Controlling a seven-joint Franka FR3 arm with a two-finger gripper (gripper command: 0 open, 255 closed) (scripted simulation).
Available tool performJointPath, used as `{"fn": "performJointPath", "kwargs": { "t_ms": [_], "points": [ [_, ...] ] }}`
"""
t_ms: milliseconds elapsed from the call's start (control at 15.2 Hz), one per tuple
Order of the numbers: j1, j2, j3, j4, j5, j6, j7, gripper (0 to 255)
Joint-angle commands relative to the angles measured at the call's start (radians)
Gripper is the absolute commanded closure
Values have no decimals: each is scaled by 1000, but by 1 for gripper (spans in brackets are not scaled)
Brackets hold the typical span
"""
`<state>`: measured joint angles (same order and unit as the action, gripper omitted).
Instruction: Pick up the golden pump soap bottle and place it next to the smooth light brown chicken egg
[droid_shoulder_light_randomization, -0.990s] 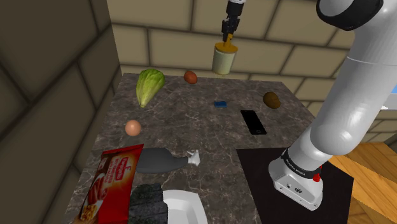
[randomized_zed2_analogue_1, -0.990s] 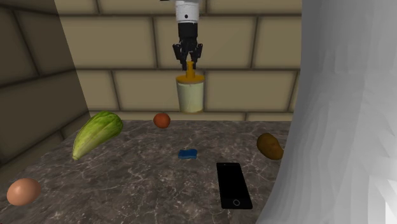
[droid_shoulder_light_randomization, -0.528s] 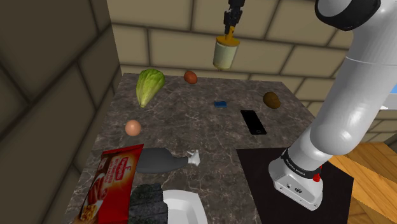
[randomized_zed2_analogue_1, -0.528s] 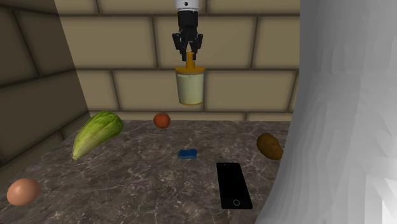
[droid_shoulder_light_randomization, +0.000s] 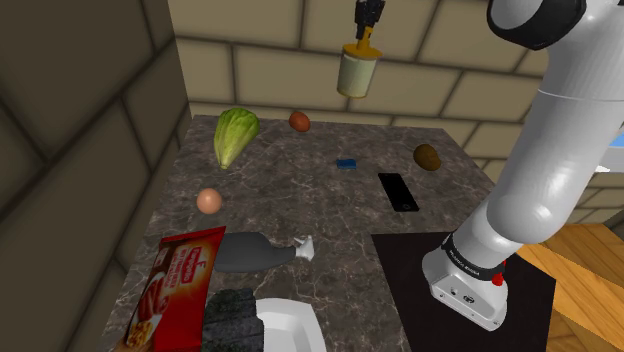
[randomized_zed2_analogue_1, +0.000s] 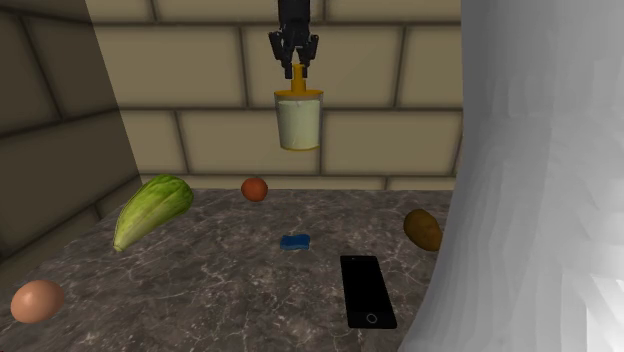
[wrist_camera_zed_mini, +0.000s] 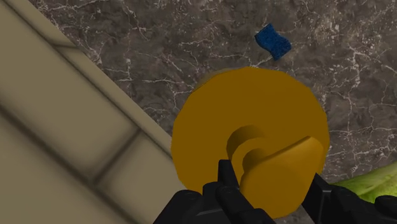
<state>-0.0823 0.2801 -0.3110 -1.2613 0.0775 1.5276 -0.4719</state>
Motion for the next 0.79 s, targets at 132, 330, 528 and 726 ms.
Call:
{"fn": "performJointPath", "kwargs": {
  "t_ms": [132,330,528,726],
  "points": [
    [-14,34,-2,106,11,-73,-6,255],
    [-25,63,-3,190,21,-129,-8,255],
    [-40,100,-3,290,33,-193,-11,255],
    [-23,92,2,300,29,-210,11,255]
  ]
}}
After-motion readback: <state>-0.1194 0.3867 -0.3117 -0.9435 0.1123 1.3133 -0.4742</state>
